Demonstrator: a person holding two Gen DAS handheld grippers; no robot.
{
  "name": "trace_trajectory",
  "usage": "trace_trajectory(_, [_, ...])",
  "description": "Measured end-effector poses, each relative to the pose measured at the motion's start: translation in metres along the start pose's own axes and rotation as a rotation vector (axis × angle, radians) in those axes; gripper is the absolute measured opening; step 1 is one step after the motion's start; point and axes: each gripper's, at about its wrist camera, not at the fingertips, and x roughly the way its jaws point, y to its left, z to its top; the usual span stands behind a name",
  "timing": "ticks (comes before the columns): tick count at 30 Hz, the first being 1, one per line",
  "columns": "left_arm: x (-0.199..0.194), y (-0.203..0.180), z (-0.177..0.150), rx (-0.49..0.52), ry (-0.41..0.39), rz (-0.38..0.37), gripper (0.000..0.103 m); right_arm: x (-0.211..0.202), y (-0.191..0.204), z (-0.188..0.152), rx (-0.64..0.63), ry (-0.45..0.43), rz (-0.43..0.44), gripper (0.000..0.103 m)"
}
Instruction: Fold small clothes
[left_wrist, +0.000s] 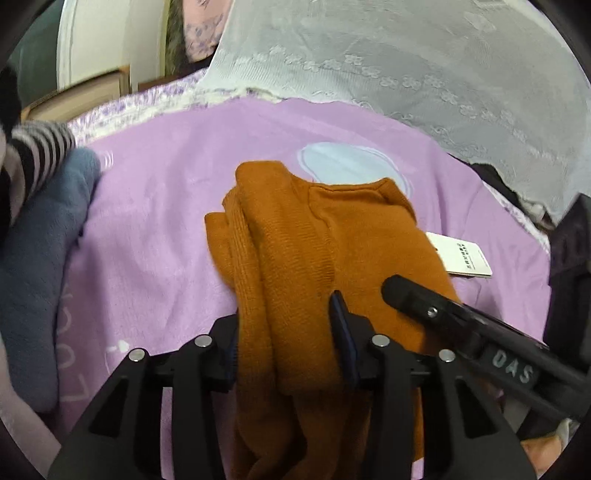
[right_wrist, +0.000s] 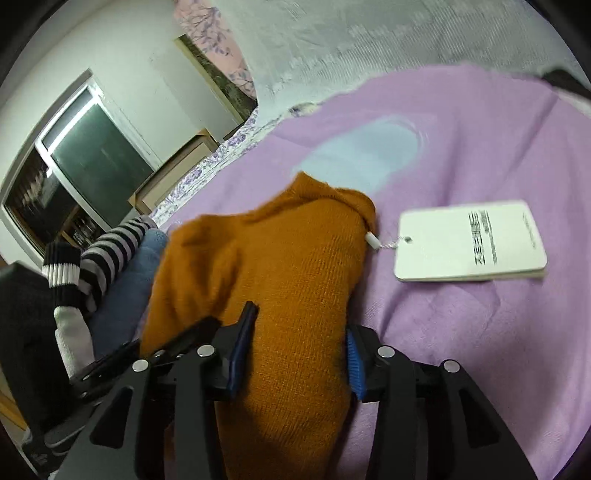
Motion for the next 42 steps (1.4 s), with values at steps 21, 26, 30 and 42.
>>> trace_trajectory(21, [-0.126, 0.005, -0.079, -0.047, -0.237, 0.216, 0.091, -0.129, 0.053, -0.092, -0.196, -0.282, -0.188, 0.054])
trace_trajectory(26, [-0.138, 0.008, -0.092, -0.054, -0.254, 0.223, 0.093, -0.132, 0.055, -0.11, -0.215, -0.288, -0.227, 0.061])
trace_trajectory(30, [-0.145, 0.004, -0.1, -0.034, -0.282, 0.23, 0.096, -0.136, 0.057, -0.118, -0.231, -0.313, -0.241, 0.069])
trace_trajectory(42, [-0.145, 0.006, -0.102, -0.05, -0.276, 0.253, 0.098, -0.136, 0.062, -0.124, -0.258, -0.326, -0.247, 0.074])
